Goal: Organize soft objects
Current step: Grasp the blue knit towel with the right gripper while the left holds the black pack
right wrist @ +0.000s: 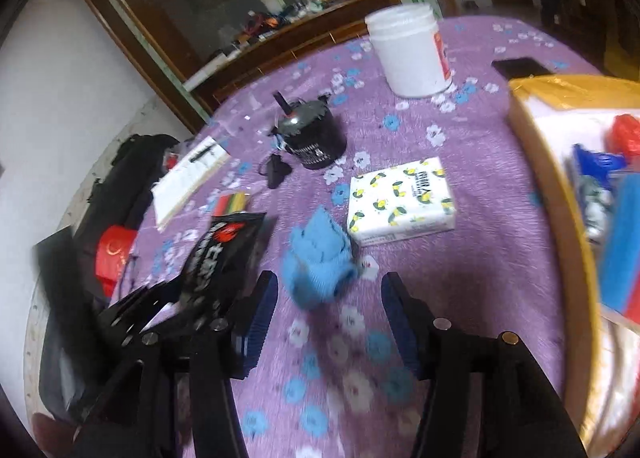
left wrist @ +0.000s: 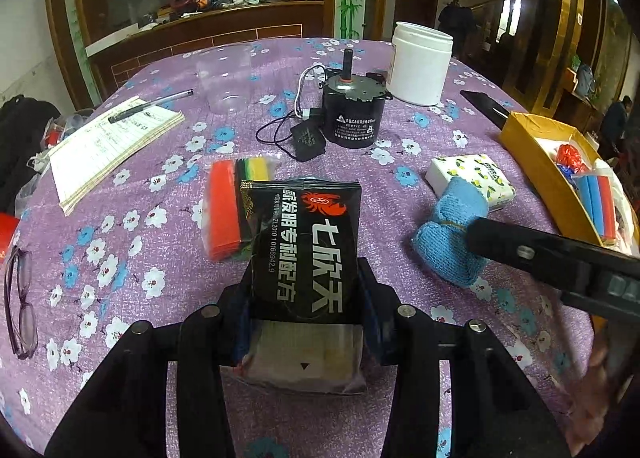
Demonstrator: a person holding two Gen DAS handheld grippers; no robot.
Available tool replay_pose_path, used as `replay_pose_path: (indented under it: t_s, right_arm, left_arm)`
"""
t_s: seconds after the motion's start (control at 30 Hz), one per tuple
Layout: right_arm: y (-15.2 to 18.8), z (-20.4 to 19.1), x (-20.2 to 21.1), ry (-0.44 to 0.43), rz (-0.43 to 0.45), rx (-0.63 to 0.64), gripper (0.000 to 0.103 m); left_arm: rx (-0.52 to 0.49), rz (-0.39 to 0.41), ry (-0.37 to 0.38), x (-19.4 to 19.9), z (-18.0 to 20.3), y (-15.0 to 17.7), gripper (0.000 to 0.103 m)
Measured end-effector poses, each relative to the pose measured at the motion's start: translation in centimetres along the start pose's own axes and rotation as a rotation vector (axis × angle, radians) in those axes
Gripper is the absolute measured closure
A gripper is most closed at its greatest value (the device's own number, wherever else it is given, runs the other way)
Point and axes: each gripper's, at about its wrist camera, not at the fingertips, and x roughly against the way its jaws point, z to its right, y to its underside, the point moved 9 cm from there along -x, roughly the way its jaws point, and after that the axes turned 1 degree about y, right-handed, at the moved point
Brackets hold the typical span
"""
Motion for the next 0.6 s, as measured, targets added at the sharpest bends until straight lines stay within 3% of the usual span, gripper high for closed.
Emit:
replay_pose_path:
  t_s: [0.13, 0.17, 0.27, 0.47, 0.6]
  right_arm:
    - [-0.1, -0.7, -1.9, -0.014, -0.016, 0.026, 0.050]
    - [0.1, -0.9, -2.1, -0.025, -0.017, 0.039, 0.068]
    - [0.2, -1.3, -1.6, 0.000, 0.025, 0.108, 0.072]
    - [-0.8, -1.6, 2.3, 0.084, 0.213, 0.189, 0.072]
    - [-0.9, -1.5, 3.2, 0.115, 0.254, 0.213, 0.072]
  left_arm:
    - [-0.006, 0.005, -0.002, 0.0, 0.1, 0.0, 0.061]
    - [-0.006, 0.006, 0.000, 0.1, 0.1, 0.0, 0.061]
    - [-0.009, 0.018, 0.014, 0.4, 0.4, -0.1, 0.061]
    - [-0.027, 0.084, 0.040, 1.7, 1.2, -0.8, 0.061]
    - [-0.035, 0.139, 0.042, 2.8, 1.4, -1.3, 0.061]
